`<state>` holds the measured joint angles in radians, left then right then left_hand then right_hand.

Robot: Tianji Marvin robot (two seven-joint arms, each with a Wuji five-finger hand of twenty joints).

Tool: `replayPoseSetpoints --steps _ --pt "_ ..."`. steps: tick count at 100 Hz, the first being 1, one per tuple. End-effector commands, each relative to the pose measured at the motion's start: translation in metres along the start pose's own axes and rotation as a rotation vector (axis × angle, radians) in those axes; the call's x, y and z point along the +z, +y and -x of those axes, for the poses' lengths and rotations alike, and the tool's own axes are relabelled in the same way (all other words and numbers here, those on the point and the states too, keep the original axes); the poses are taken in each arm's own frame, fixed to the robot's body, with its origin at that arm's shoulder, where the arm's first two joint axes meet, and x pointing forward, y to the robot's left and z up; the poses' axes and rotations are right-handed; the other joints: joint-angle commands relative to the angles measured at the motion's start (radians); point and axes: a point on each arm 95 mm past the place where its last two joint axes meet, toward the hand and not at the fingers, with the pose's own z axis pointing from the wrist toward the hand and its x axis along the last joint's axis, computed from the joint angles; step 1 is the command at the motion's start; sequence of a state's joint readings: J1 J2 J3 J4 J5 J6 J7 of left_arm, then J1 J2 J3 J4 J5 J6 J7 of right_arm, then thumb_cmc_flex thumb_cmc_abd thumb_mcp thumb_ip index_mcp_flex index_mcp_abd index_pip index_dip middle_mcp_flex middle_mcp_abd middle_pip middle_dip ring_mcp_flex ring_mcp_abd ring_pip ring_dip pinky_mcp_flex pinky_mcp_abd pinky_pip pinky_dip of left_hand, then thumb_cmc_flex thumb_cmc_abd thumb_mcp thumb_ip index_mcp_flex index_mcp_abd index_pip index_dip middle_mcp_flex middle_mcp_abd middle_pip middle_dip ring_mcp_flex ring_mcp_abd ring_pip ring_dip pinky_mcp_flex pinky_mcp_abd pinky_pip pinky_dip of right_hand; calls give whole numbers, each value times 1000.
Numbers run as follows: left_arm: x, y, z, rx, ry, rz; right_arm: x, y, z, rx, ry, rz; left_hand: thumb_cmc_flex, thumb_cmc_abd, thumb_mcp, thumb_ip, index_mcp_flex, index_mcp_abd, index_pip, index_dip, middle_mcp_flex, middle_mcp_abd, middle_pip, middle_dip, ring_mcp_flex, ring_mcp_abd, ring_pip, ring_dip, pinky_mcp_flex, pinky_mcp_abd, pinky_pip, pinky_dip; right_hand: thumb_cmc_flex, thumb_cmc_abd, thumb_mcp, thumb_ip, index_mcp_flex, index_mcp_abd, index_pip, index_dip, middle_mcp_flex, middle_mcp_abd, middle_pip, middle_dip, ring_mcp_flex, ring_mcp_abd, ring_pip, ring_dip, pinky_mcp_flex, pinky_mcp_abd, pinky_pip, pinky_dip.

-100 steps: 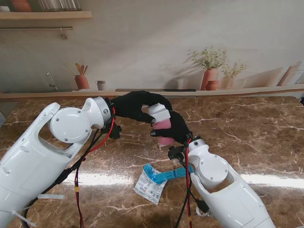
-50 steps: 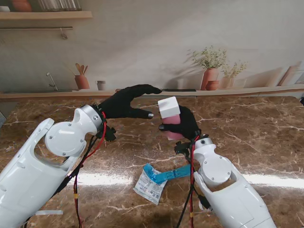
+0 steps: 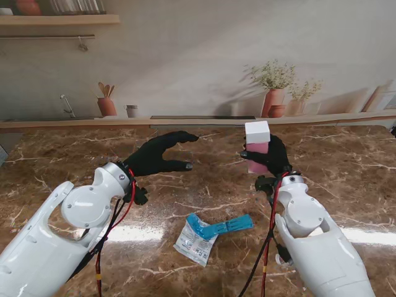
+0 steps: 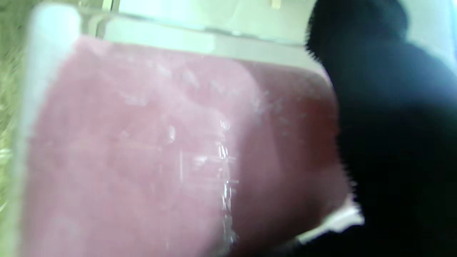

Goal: Fill the seasoning bottle

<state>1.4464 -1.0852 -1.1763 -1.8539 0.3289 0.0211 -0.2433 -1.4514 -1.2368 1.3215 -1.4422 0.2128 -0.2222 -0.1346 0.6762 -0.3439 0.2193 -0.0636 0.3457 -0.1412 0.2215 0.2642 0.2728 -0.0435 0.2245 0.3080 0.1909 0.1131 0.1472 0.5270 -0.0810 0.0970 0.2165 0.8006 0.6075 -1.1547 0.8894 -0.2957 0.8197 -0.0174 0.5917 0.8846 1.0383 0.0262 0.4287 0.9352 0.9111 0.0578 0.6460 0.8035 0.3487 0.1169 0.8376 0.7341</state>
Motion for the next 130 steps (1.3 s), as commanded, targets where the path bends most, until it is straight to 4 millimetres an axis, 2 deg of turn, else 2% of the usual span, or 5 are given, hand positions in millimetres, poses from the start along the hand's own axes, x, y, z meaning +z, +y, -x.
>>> replayPoseSetpoints --steps 1,83,95,106,130 --pt "-4 16 14 -35 -39 23 4 14 11 -25 -36 8 29 49 -65 41 37 33 -13 13 -56 -5 -28 -2 -53 -62 -43 -33 16 -90 -66 -95 143 236 437 20 148 -351 261 132 53 -176 97 17 14 -69 -16 14 31 -64 -43 -40" --pt "-16 54 39 -69 -127 48 26 43 117 8 -283 -11 45 134 -175 52 24 47 -43 8 -78 -14 -51 -19 -87 -86 -54 -77 9 -61 -49 -146 118 209 393 11 83 -339 188 -45 -6 -177 -6 -58 -85 -99 -148 -133 -88 6 -132 -101" --pt "-15 56 40 -75 -131 58 26 44 121 19 -285 -10 49 135 -179 53 24 47 -43 9 -80 -12 -54 -17 -91 -87 -55 -77 9 -61 -47 -144 103 212 408 40 40 -318 104 -87 -70 -184 -31 -97 -182 -108 -226 -191 -192 -16 -221 -101" --pt "-15 56 40 -69 -131 63 24 45 124 17 -291 -14 49 138 -184 53 23 45 -43 10 -83 -14 -55 -16 -93 -87 -55 -77 8 -62 -45 -142 61 235 418 159 -7 -281 -4 -92 -144 -184 -46 -232 -265 -119 -272 -229 -254 -52 -301 -71" --pt "-14 56 42 -63 -130 64 19 47 128 21 -287 -21 52 141 -191 54 22 48 -43 12 -87 -12 -54 -13 -96 -86 -54 -76 7 -64 -48 -144 26 210 384 156 -102 -204 -146 -190 -254 -162 -102 -347 -317 -121 -339 -290 -287 -101 -361 -75"
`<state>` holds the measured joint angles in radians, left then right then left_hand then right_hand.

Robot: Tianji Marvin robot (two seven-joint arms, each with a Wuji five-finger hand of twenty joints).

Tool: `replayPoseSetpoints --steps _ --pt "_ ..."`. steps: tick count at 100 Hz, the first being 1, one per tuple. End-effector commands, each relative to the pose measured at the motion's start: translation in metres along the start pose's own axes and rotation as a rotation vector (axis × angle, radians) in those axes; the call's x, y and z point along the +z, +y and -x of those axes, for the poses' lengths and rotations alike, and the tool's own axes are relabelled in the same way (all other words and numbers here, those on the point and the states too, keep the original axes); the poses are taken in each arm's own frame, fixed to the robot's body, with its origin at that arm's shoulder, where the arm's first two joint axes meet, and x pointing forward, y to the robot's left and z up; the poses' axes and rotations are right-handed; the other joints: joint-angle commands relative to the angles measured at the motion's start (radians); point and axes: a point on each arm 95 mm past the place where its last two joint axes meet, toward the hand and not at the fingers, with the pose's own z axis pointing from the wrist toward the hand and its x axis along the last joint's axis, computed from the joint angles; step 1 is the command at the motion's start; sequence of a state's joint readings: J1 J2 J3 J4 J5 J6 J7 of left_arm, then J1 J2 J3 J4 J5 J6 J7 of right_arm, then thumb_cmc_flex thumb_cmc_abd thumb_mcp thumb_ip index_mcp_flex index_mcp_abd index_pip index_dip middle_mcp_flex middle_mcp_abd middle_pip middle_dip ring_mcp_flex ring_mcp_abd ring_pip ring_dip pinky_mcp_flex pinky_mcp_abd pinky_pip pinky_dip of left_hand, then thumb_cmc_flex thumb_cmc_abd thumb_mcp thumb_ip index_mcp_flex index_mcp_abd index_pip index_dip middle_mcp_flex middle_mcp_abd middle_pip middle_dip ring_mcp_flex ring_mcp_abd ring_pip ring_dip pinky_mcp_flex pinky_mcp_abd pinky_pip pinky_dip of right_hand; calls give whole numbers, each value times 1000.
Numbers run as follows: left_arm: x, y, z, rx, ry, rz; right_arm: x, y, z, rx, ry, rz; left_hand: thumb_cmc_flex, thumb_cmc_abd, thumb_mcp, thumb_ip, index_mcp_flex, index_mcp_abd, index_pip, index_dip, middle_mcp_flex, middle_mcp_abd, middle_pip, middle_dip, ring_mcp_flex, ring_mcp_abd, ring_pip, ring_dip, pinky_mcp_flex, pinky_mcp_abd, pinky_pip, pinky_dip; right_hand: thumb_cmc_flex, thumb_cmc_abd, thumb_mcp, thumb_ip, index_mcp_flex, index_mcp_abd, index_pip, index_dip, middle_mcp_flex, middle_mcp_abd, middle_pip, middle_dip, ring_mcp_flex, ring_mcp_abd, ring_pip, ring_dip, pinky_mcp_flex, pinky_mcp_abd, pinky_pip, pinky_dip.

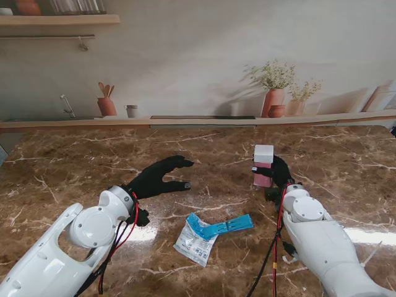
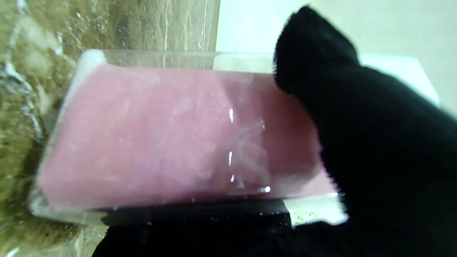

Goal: Fill the seasoning bottle

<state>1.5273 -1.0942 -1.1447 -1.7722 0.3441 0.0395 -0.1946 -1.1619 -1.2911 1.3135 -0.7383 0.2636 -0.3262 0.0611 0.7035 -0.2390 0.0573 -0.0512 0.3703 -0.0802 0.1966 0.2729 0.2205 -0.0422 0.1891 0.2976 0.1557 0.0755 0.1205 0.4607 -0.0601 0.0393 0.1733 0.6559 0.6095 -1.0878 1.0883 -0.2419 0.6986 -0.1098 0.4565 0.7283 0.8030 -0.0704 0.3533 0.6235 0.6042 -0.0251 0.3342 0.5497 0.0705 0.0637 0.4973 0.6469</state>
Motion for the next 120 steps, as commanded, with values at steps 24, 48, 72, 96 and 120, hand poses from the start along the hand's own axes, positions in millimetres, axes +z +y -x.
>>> replayPoseSetpoints --steps 24,48,72,96,120 --pt "-1 5 5 -16 -11 4 -7 2 10 -13 -10 -24 30 35 -31 42 1 -12 -18 4 -32 -17 -18 -2 -60 -47 -26 -8 -11 -8 -9 -5 18 138 178 102 -20 -62 -87 -136 -30 -74 -90 -134 3 -43 -93 -97 4 -46 -26 9" --pt "-1 6 5 -21 -8 3 -11 3 14 -26 -19 -20 30 40 -35 42 0 -12 -18 5 -33 -17 -19 -2 -62 -47 -27 -8 -12 -6 -6 -3 9 137 169 100 -36 -63 -95 -157 -59 -56 -115 -166 -4 -45 -115 -112 -7 -40 -30 8" --pt "-2 6 7 -20 -5 5 -15 6 19 -39 -32 8 29 46 -39 43 -3 -12 -20 5 -40 -6 -25 -3 -69 -45 -29 -8 -12 -2 -12 -10 -3 142 158 99 -50 -61 -97 -166 -81 -51 -120 -175 -22 -50 -128 -118 -17 -43 -33 9" --pt "-3 6 7 -20 -6 11 -20 8 25 -55 -50 17 32 42 -44 45 -1 -1 -24 5 -42 -6 -37 -2 -81 -46 -31 -7 1 -38 -39 -51 -18 132 144 96 -165 42 -187 -239 -153 -24 -163 -229 -60 -41 -177 -173 -15 -102 -78 -24" --pt "-1 7 8 -21 -1 6 -27 14 26 -93 -64 5 32 42 -45 45 -1 2 -24 5 -41 -10 -34 1 -79 -46 -30 -6 2 -37 -41 -66 -62 119 110 87 -313 111 -269 -284 -309 0 -217 -280 -169 -40 -220 -213 -46 -143 -110 -50"
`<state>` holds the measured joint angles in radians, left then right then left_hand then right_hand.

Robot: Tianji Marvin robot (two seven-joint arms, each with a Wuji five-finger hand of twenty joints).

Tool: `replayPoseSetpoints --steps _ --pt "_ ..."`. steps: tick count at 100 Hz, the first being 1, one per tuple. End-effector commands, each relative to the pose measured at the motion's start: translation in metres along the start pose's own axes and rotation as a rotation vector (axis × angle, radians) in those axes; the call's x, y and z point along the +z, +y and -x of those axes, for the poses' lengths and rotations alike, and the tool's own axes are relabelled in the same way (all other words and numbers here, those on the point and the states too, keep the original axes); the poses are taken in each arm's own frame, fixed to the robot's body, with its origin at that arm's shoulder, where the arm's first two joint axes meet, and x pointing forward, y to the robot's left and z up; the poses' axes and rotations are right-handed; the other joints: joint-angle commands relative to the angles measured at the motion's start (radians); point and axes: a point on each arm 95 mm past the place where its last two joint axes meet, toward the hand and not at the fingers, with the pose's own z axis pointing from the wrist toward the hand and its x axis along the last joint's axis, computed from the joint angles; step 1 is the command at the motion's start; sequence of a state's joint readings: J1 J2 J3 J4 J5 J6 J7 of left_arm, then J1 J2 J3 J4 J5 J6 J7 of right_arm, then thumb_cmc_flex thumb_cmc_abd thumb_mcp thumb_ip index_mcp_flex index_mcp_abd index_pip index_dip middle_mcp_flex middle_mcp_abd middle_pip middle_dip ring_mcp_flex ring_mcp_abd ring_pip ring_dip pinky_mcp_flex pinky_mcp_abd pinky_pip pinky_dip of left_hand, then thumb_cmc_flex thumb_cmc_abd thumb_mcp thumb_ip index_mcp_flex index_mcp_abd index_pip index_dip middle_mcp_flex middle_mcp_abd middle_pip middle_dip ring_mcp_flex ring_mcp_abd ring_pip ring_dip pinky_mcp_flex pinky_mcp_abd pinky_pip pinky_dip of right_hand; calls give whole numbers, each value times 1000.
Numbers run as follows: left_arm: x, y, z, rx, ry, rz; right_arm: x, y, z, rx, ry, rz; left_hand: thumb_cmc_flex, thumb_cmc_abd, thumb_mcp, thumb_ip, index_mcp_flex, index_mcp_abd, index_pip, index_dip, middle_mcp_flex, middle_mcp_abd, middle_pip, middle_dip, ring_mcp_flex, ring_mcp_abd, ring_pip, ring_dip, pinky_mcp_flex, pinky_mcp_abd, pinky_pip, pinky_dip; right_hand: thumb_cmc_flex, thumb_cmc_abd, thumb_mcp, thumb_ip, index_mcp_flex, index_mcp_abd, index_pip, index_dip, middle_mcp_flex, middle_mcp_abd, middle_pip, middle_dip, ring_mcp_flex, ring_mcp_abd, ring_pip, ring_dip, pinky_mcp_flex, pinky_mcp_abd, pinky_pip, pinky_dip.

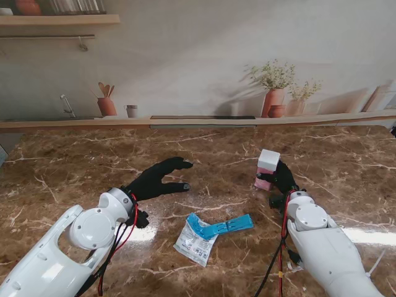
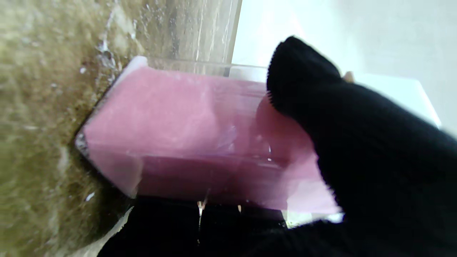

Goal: Fill the seasoning bottle

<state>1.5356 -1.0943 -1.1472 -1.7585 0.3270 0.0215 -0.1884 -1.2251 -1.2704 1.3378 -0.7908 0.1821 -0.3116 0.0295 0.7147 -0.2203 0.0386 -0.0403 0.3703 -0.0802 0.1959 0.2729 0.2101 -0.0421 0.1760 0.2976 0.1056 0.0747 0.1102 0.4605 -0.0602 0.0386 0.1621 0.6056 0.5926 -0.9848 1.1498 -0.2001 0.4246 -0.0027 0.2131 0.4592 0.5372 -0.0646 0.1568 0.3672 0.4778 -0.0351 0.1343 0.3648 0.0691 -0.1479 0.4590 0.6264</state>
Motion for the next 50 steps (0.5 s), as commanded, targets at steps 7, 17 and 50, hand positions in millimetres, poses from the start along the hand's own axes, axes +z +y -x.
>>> replayPoseSetpoints --steps 7,17,50 --pt "0 3 3 -3 -6 5 -11 6 12 -34 -34 -18 30 11 -24 35 0 4 -23 5 -32 -14 -22 1 -32 -48 -20 -6 1 -42 -32 -20 -61 11 37 42 -83 10 -50 -25 -91 -2 -34 -36 -71 -29 -28 -35 -58 58 -79 -33" --pt "1 4 5 0 -7 8 -14 10 10 -62 -28 -23 24 11 -25 34 -3 5 -23 4 -33 -14 -24 -1 -36 -48 -21 -6 2 -39 -39 -32 -90 6 17 37 -131 3 -83 -36 -166 5 -56 -54 -112 -32 -38 -45 -76 43 -89 -38" --pt "-1 5 7 -3 -4 -4 -30 31 -13 -128 38 9 20 -6 -22 36 -9 16 -26 0 -34 -25 -34 -2 -41 -53 -23 -7 11 -39 -57 -82 -143 17 -10 31 -142 11 -112 -30 -199 13 -47 -73 -190 -25 -50 -69 -119 39 -92 -28"
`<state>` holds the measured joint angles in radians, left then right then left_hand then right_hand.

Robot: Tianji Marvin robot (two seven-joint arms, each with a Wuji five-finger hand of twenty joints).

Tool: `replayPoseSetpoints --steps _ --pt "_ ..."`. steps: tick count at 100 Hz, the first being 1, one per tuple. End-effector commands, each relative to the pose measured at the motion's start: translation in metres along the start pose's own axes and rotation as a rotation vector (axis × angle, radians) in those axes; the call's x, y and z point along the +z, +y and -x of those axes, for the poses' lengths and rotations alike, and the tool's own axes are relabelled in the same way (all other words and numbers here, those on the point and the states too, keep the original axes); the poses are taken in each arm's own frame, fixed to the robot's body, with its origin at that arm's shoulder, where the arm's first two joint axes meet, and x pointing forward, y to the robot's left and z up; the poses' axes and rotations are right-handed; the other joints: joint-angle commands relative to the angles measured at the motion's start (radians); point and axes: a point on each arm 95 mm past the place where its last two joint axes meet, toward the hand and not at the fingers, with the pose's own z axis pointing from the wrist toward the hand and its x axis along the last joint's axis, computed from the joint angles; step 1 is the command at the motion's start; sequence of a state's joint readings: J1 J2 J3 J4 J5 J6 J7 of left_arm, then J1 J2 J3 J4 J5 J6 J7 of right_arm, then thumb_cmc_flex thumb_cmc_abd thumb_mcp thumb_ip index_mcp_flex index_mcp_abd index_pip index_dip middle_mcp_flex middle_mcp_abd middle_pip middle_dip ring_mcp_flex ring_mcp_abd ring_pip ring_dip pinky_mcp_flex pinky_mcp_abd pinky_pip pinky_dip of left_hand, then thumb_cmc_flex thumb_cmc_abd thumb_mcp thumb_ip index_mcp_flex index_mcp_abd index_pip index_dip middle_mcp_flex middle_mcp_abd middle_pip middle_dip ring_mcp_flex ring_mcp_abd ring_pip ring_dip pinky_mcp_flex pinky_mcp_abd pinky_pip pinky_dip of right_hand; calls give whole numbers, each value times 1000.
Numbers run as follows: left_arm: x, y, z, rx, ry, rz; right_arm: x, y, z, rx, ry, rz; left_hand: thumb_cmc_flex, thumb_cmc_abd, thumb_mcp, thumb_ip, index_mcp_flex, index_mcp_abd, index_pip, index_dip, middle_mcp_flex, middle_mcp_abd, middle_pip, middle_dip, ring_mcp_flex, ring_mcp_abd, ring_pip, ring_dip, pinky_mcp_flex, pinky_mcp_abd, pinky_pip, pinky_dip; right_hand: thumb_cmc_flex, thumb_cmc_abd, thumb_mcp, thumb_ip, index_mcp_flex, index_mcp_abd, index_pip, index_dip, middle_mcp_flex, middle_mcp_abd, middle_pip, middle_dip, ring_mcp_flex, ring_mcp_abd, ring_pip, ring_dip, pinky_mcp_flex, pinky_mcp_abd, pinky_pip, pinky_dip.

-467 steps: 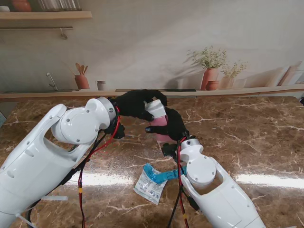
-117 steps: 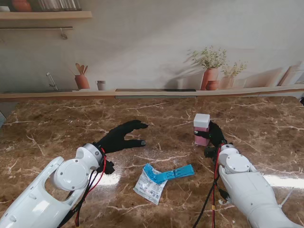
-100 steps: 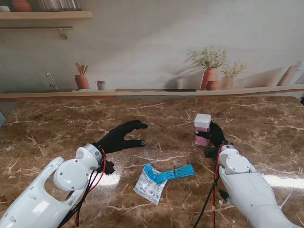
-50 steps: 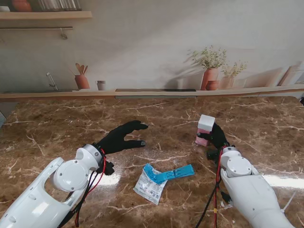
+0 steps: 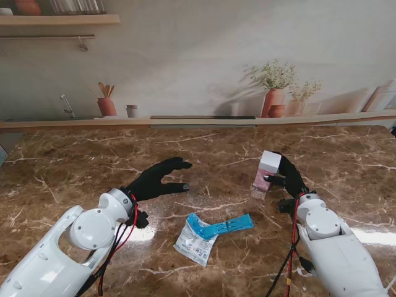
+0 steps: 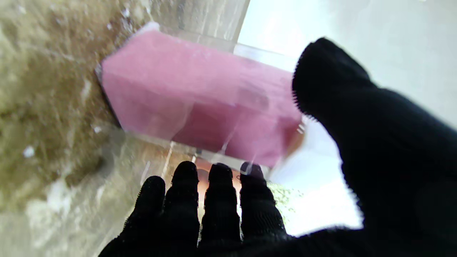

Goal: Fill the seasoning bottle

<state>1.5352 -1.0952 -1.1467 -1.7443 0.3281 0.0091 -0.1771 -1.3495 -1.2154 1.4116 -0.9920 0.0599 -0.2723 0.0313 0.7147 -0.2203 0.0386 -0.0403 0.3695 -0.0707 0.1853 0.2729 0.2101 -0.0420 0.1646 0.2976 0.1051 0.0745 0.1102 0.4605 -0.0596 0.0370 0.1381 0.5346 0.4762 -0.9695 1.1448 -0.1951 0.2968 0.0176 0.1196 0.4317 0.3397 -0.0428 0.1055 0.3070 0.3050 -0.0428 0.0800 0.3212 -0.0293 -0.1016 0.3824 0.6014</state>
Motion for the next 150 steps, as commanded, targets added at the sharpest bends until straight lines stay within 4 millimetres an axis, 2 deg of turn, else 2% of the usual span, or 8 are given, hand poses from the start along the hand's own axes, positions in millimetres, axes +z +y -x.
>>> replayPoseSetpoints --steps 1,11,47,62,75,88,117,150 --pt "-1 4 3 -3 -3 3 -7 10 1 3 3 14 20 -6 -21 36 -7 5 -15 0 -33 -28 -22 -2 -39 -53 -23 -7 10 -34 -32 -11 -25 4 -5 26 -14 -9 -19 -1 -1 -10 5 -13 -18 -15 5 -26 -22 -6 -14 -1" --pt "-1 5 4 -5 6 0 -16 23 -6 -28 24 29 16 -21 -14 36 5 5 -11 -3 -3 -55 -9 -20 -21 -76 -42 -42 2 -30 -8 4 -29 19 -14 28 -13 -10 -22 2 -3 -8 4 -14 -23 -5 7 -24 -31 2 -11 5" --pt "-2 9 -4 6 49 -81 -56 48 -51 -151 186 70 -19 -53 10 32 60 101 -16 -40 46 6 35 -93 32 -98 -36 -109 27 -133 -40 -60 -61 87 -62 40 16 -22 -22 15 26 -9 1 -10 -17 -4 5 -21 -30 19 -7 20" --pt "0 11 -6 32 87 -139 -71 41 -75 -185 260 39 -54 -57 6 31 85 130 -22 -61 81 25 54 -90 73 -84 -19 -115 33 -129 13 -22 -117 210 -153 63 50 -21 -13 21 93 -10 3 -10 24 9 2 -29 -5 39 -13 14" --pt "2 15 -7 32 121 -191 -82 30 -90 -265 316 -2 -81 -56 10 32 105 140 -13 -79 108 35 62 -85 106 -68 1 -118 41 -104 159 -37 -189 385 -311 118 90 -15 0 9 123 5 -23 -46 39 22 -25 -81 57 47 -17 -14" --pt "2 20 -6 28 131 -199 -88 12 -100 -271 370 -42 -100 -40 3 29 101 142 -16 -89 106 34 61 -85 109 -60 9 -118 49 -99 248 -119 -230 439 -412 159 124 21 7 -11 151 35 -46 -101 76 31 -28 -122 112 34 -14 -52" --pt "-4 29 -4 22 140 -233 -87 -41 -113 -340 469 -152 -135 20 -38 32 103 143 -22 -98 104 34 60 -86 123 -50 23 -121 52 -110 377 -192 -353 476 -397 182 145 42 22 -39 170 66 -33 -156 122 34 -12 -152 187 37 -17 -145" --pt "-12 28 -5 34 145 -245 -78 -79 -117 -295 497 -203 -144 46 -42 35 110 148 -19 -90 103 33 54 -90 114 -48 24 -126 38 -101 421 -216 -323 471 -366 197 142 51 41 -34 163 83 -23 -164 118 47 -7 -155 187 50 1 -175"
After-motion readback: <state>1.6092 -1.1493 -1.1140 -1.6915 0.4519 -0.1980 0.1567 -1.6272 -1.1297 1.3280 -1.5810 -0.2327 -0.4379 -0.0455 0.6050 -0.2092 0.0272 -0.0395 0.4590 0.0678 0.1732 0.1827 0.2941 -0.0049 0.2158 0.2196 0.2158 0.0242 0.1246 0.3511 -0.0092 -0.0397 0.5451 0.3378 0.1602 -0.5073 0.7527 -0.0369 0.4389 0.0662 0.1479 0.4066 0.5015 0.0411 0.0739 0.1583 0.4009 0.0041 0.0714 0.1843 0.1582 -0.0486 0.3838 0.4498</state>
